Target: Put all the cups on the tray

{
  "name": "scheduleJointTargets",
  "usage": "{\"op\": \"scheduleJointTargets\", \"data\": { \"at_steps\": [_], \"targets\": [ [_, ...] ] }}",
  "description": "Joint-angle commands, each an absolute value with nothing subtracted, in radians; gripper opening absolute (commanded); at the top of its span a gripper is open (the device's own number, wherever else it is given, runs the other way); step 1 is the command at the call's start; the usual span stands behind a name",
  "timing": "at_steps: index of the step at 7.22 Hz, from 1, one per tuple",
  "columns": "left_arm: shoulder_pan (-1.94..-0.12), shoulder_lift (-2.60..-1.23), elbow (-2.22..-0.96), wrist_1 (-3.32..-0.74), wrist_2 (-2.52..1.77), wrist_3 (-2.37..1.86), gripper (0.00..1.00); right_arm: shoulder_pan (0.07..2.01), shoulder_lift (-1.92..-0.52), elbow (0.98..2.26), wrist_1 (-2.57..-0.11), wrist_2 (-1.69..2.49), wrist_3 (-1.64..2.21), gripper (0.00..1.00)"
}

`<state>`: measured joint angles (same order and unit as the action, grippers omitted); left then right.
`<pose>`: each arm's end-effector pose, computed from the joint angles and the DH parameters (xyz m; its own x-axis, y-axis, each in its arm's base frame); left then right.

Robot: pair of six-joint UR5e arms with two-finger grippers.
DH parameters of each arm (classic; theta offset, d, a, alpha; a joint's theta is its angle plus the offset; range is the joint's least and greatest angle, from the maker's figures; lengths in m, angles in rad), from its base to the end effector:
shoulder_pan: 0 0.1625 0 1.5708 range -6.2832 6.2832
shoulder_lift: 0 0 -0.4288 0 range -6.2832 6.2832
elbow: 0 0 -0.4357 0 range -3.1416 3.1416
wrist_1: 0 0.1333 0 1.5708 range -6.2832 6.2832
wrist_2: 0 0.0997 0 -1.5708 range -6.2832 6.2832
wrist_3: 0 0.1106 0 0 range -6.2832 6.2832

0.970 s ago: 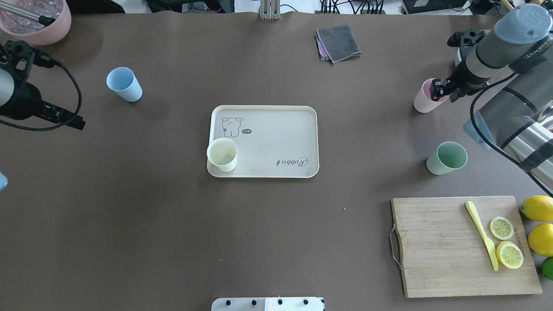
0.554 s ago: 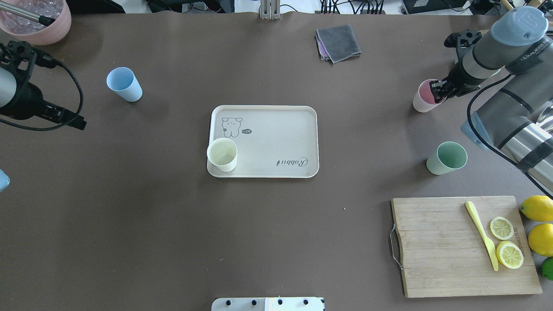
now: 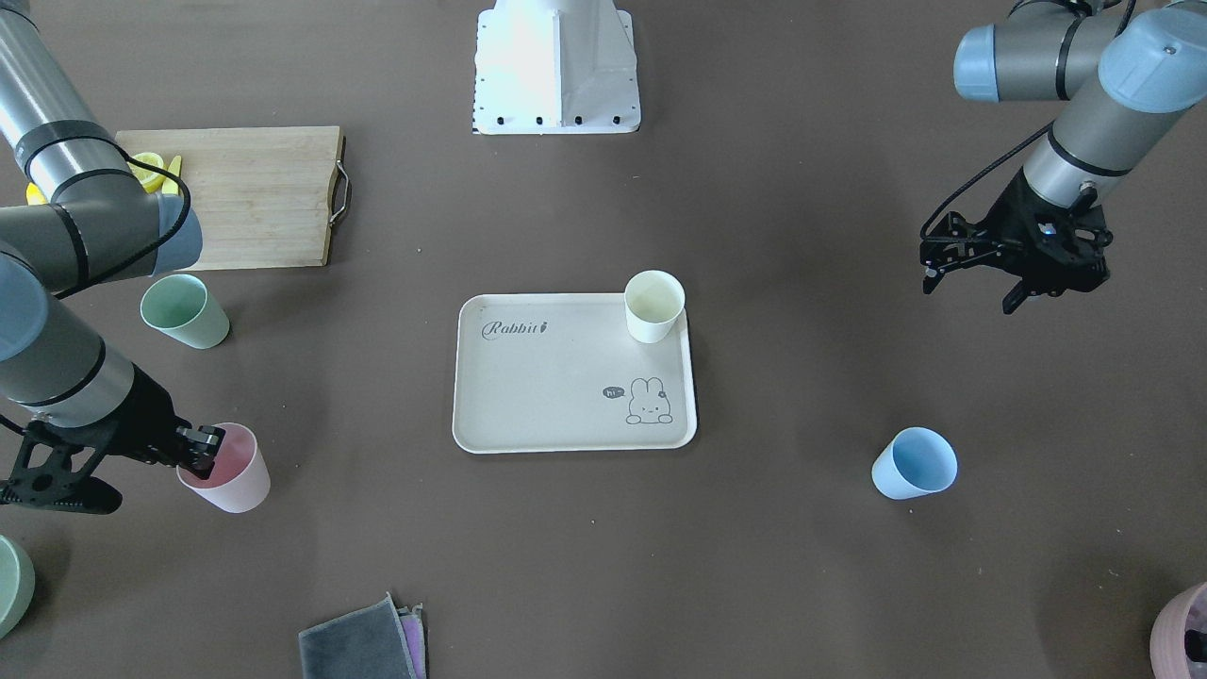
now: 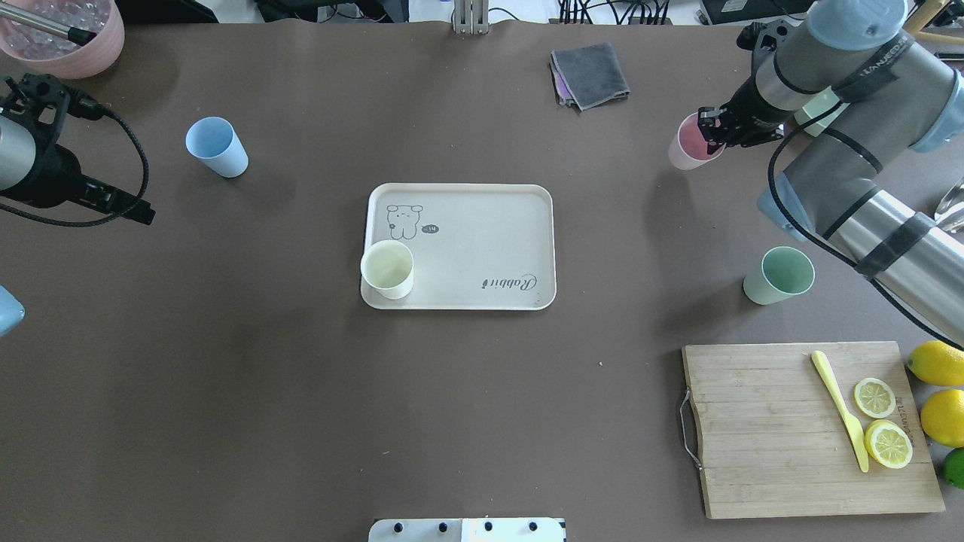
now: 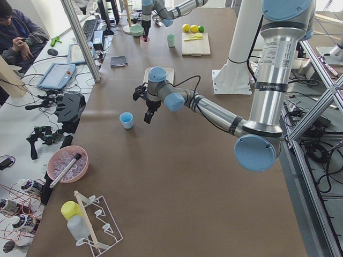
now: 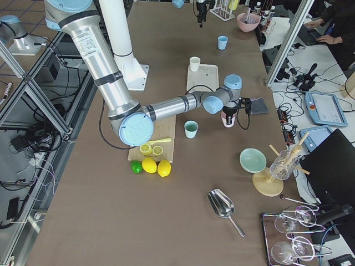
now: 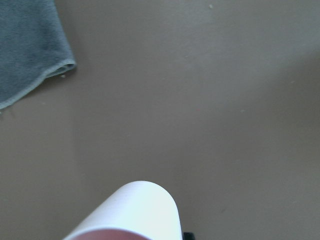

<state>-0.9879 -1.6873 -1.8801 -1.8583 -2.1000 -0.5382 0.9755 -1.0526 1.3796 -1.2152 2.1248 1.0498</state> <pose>0.2571 -0.5306 0.4154 0.6760 0.3212 -0.6632 -0.0812 0.9270 0.3662 -0.3649 -0.6728 0.4051 0.6352 0.1831 0.7503 -0.2327 0.9717 -0.0401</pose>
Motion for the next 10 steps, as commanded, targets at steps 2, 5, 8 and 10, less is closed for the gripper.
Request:
{"op": "scheduleJointTargets", "data": {
  "at_steps": [2, 5, 8, 10],
  "targets": [
    [-0.988, -1.689, -1.878, -1.862, -2.100, -0.540, 0.98, 0.758, -0.849, 1.387, -1.355, 1.970, 1.429, 0.00],
    [-0.985, -1.690, -1.876, -1.862, -2.100, -0.540, 0.98, 0.686, -0.789, 1.378, -1.379, 1.950, 1.496, 0.00],
    [-0.983, -1.695, -1.871, -1.862, -2.100, -0.538, 0.98, 0.683, -0.790, 1.371, -1.378, 1.918, 1.471, 1.00],
    [-0.997, -1.748, -1.841, -1.839, -2.102, -0.538, 0.98, 0.730, -0.795, 1.393, -1.399, 1.966, 1.425, 1.00]
  ]
}}
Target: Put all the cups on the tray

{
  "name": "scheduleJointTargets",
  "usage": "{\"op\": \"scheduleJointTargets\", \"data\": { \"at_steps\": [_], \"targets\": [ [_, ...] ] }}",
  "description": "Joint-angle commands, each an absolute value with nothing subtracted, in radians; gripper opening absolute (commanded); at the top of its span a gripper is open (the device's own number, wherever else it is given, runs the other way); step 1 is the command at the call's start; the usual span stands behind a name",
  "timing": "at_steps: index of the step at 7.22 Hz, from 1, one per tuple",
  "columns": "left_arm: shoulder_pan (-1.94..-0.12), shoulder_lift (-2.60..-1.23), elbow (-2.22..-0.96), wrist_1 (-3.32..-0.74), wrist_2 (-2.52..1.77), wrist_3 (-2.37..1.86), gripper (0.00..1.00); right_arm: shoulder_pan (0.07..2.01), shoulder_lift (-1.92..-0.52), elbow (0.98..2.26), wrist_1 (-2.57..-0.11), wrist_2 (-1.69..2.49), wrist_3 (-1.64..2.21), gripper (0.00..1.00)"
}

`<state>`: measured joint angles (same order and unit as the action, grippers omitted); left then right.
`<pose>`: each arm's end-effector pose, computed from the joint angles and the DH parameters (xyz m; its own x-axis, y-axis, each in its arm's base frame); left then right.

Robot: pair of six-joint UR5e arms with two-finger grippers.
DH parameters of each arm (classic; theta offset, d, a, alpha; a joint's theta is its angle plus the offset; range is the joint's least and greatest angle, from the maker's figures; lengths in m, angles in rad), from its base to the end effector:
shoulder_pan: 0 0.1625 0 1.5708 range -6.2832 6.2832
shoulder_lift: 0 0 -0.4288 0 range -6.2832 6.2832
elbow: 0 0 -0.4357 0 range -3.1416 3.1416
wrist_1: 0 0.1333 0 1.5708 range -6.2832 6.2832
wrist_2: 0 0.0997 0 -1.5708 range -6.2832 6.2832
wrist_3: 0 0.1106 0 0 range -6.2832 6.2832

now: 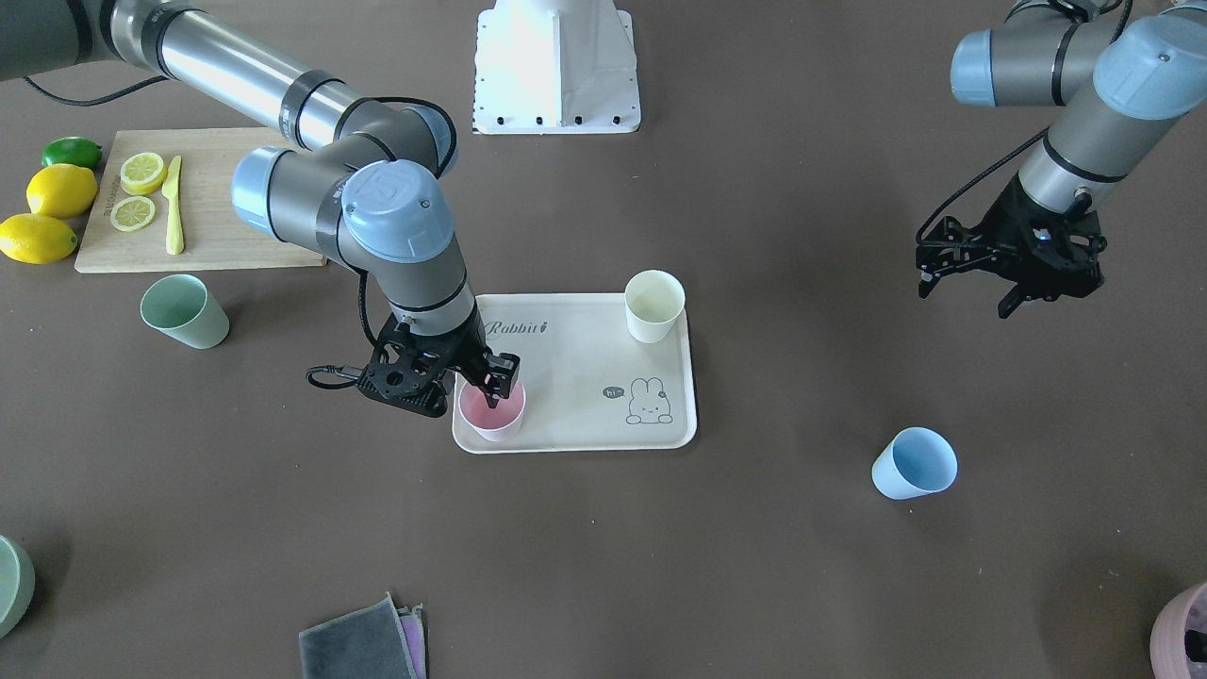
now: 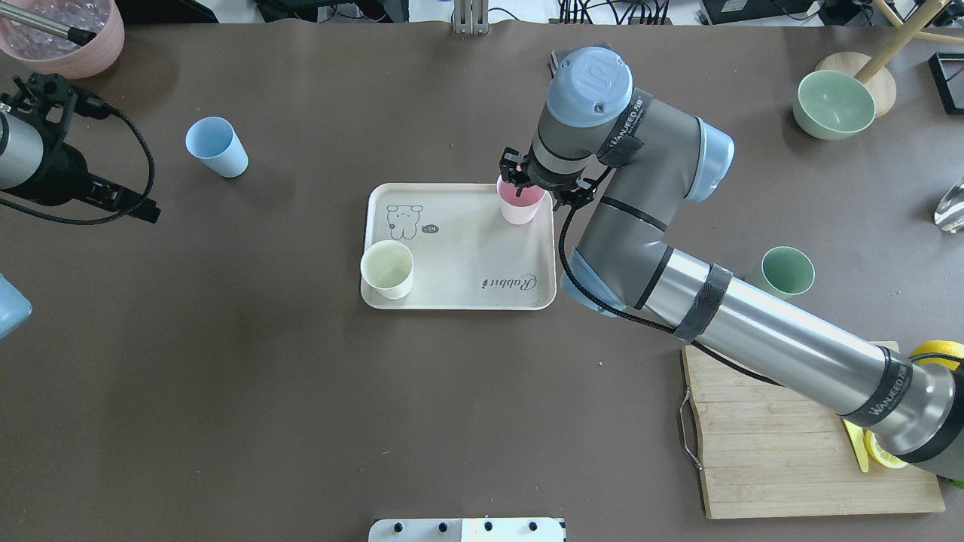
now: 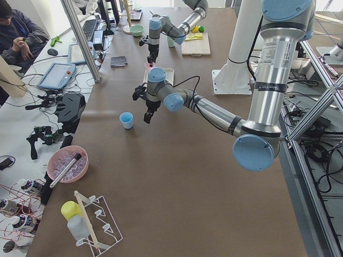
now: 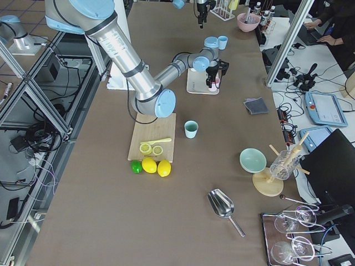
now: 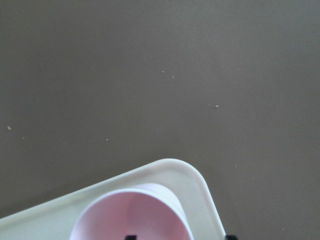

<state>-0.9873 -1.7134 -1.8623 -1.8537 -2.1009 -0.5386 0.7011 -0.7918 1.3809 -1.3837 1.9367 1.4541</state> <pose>0.2627 -0.5384 0.4101 0.6739 0.3234 -0.6642 -0.0811 0.9260 0.3686 -0.5562 -0.5922 0.2294 0.5894 0.3553 0.7255 -0.3445 0.9229 -0.1720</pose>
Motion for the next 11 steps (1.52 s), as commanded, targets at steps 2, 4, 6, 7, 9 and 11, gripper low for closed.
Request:
{"op": "scheduleJointTargets", "data": {
  "at_steps": [2, 4, 6, 7, 9, 11],
  "targets": [
    [-1.066, -1.850, -1.726, -1.822, -2.179, -0.538, 0.98, 0.796, -0.833, 1.553, -1.608, 2.015, 1.276, 1.00],
    [-1.107, -1.981, -1.547, -1.816, -2.186, -0.540, 0.98, 0.877, -0.952, 1.791, -1.773, 2.066, 1.145, 1.00],
    [-1.109, -2.063, -1.409, -1.851, -2.178, -0.648, 0.98, 0.978, -1.096, 1.947, -1.838, 2.094, 0.954, 1.00],
    [-1.108, -2.071, -1.331, -1.927, -2.177, -0.655, 0.98, 1.027, -1.158, 1.988, -1.835, 2.141, 0.884, 1.00],
    [-1.092, -2.114, -1.217, -2.017, -2.171, -0.666, 0.96, 1.095, -1.273, 2.052, -1.827, 2.201, 0.757, 1.00],
    [-1.040, -2.112, -1.215, -2.052, -2.117, -0.670, 0.89, 1.097, -1.334, 2.088, -1.822, 2.203, 0.709, 1.00]
  ]
}}
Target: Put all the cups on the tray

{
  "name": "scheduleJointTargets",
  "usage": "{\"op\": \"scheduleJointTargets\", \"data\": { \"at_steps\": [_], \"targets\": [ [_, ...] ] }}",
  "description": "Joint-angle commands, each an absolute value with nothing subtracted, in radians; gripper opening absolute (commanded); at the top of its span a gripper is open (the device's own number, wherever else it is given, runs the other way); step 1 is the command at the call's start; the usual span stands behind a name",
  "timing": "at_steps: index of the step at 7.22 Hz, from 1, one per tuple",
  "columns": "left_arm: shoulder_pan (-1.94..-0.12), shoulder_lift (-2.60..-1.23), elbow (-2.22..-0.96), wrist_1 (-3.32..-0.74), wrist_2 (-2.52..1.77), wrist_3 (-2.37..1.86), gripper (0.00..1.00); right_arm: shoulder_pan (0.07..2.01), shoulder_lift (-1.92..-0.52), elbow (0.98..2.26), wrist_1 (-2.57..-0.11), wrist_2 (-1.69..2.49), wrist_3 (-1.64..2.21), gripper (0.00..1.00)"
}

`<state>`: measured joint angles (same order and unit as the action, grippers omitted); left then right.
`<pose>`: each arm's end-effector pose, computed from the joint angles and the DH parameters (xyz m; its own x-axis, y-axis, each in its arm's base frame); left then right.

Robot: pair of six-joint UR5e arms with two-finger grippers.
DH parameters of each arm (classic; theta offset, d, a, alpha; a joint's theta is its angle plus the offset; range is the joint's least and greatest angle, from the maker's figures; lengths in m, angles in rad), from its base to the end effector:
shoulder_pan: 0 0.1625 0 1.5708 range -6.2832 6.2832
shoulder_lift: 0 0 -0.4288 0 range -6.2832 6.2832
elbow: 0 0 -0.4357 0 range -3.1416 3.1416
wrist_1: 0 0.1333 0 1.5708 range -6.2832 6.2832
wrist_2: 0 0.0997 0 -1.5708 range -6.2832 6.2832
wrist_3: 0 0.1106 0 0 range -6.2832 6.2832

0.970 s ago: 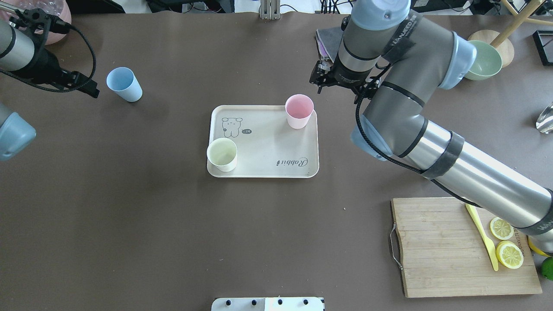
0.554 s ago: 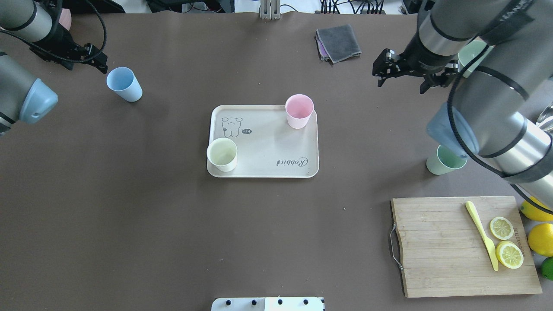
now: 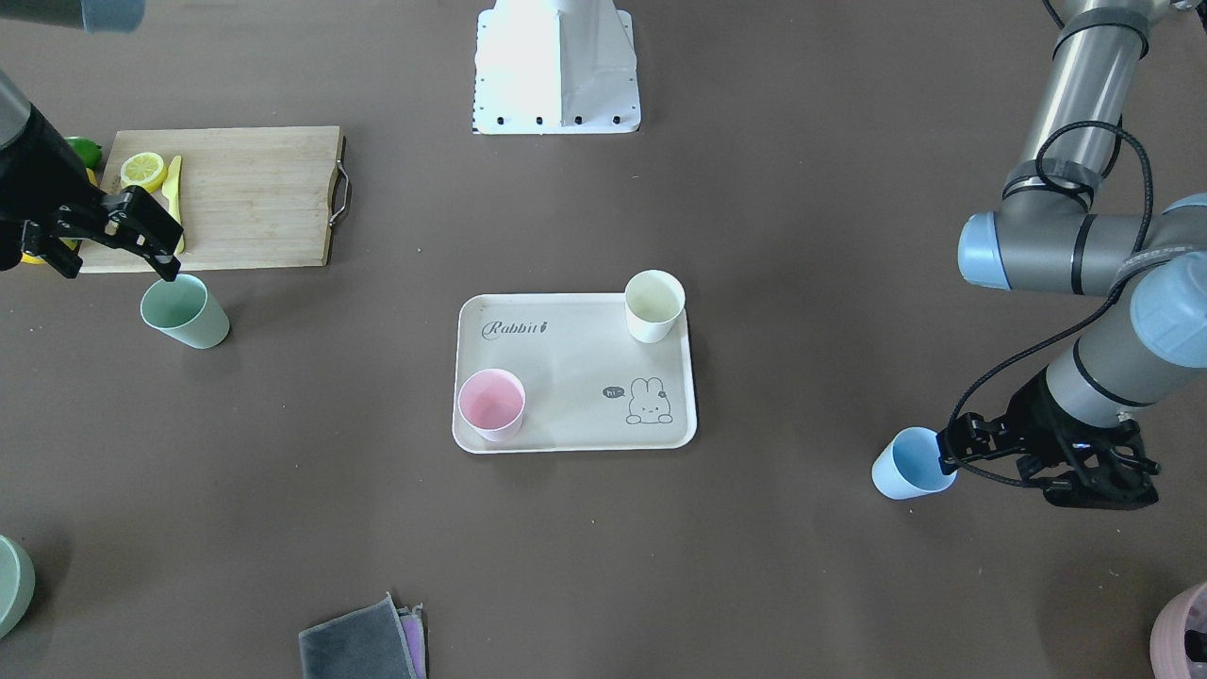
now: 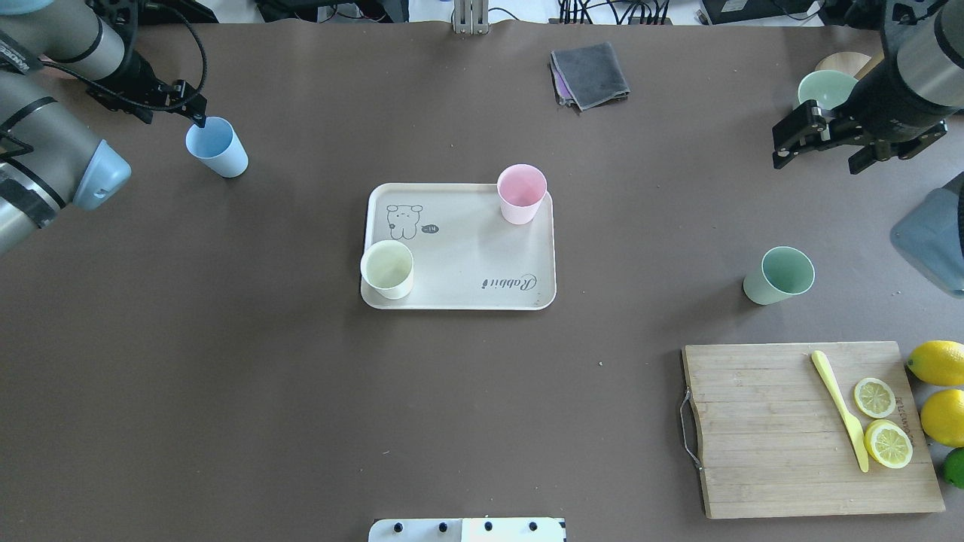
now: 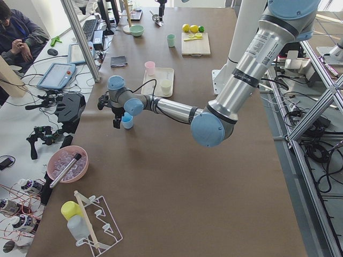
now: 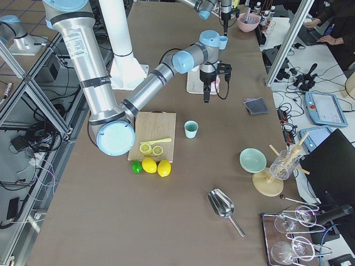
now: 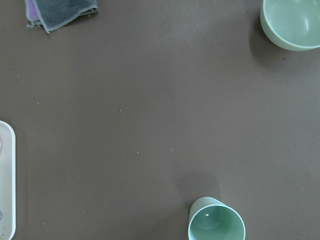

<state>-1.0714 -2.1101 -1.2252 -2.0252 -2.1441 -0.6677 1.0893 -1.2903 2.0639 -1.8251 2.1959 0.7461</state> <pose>0.3108 -0.7228 0.4605 0.6924 0.1083 -0.7133 0.0598 0.9767 0.2063 -0.1992 -0.5294 0.2985 0.7019 0.0575 0.7099 -0.1013 0.9947 0.0196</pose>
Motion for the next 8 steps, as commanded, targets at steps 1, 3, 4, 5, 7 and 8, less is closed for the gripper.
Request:
{"op": "scheduleJointTargets", "data": {
  "at_steps": [1, 3, 4, 5, 7, 8],
  "targets": [
    [-1.017, -2.103, -1.215, -2.074, -2.115, -0.670, 0.81, 1.097, -1.348, 2.089, -1.822, 2.203, 0.689, 1.00],
    [-1.008, -2.088, -1.213, -2.082, -2.115, -0.658, 0.12, 1.097, -1.441, 2.089, -1.707, 2.201, 0.686, 1.00],
    [-1.008, -2.092, -1.213, -2.079, -2.115, -0.655, 0.00, 1.097, -1.484, 2.088, -1.637, 2.204, 0.686, 1.00],
    [-1.015, -2.103, -1.218, -2.068, -2.117, -0.664, 0.00, 1.101, -1.506, 2.091, -1.625, 2.204, 0.678, 1.00],
    [-1.025, -2.152, -1.337, -1.887, -2.129, -0.675, 0.00, 1.121, -1.560, 2.089, -1.623, 2.204, 0.597, 1.00],
    [-1.008, -2.157, -1.436, -1.788, -2.129, -0.722, 0.00, 1.123, -1.584, 2.085, -1.615, 2.200, 0.595, 1.00]
  ]
}}
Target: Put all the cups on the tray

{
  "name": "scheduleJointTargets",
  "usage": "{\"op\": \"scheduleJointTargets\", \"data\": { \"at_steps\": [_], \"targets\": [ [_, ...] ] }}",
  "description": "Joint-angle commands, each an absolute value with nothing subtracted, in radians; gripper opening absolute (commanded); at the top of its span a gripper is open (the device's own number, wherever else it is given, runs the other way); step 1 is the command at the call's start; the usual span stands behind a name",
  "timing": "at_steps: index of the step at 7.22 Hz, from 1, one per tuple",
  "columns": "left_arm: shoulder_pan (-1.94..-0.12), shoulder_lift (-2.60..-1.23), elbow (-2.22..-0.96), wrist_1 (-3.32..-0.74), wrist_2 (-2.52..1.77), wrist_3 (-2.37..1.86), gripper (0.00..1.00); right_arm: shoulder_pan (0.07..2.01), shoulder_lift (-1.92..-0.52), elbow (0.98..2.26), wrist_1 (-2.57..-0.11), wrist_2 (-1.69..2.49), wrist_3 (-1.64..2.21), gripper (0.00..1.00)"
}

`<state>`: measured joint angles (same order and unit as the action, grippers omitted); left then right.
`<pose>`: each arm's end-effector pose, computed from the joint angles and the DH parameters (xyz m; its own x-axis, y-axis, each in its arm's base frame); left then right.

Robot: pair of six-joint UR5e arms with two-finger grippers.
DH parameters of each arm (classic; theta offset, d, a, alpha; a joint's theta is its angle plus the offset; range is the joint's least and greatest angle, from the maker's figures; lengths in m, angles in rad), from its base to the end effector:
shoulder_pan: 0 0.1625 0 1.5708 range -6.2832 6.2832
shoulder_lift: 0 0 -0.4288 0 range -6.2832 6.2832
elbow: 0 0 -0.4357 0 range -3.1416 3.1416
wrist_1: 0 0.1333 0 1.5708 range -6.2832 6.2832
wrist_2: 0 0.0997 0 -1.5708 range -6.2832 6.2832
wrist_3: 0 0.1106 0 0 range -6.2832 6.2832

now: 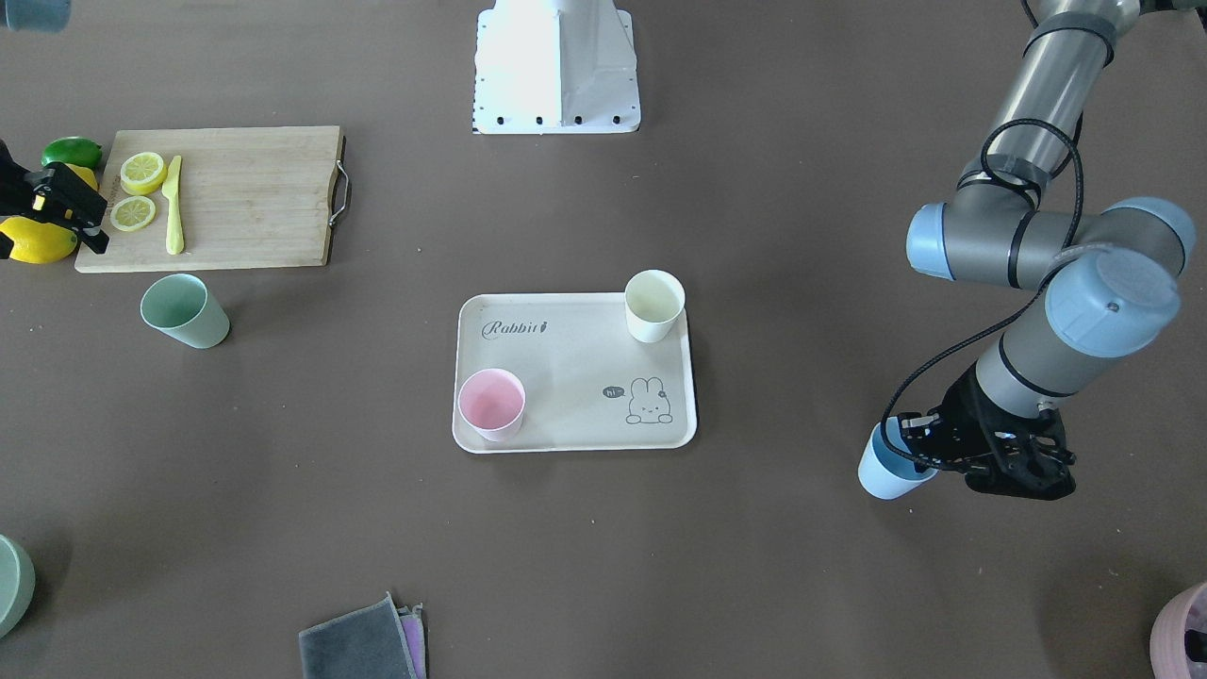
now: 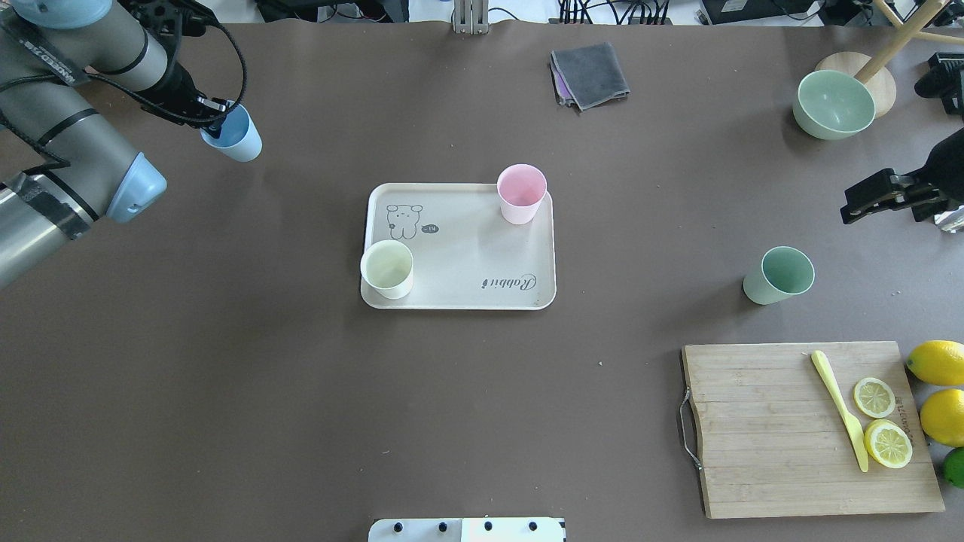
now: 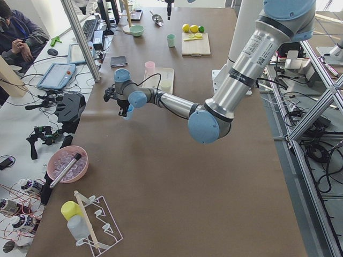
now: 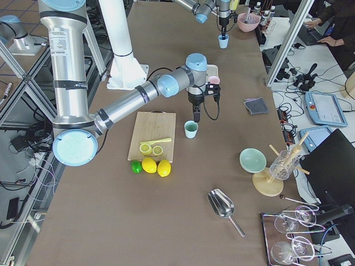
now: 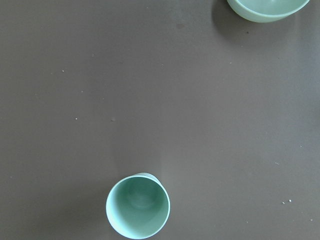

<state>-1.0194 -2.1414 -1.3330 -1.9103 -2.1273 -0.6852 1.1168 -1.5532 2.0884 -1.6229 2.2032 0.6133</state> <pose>0.3448 -0.7035 0.3924 0.6860 0.1397 -0.7141 0.0313 0.9748 0.2207 -0.1635 -0.4900 0.4017 0.7179 -0.0330 0.6954 -0.0303 0.9964 0.0786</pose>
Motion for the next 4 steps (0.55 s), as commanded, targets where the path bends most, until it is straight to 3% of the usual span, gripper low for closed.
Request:
{"op": "scheduleJointTargets", "data": {
  "at_steps": [1, 4],
  "targets": [
    [-0.938, -2.177, -1.471, -1.787, -2.125, -0.849, 0.00, 1.121, -1.618, 2.074, -1.567, 2.200, 0.597, 1.00],
    [-0.720, -2.278, -1.444, -1.796, -2.030, -1.038, 0.00, 1.120, -1.617, 2.039, -1.517, 2.204, 0.604, 1.00]
  ]
}}
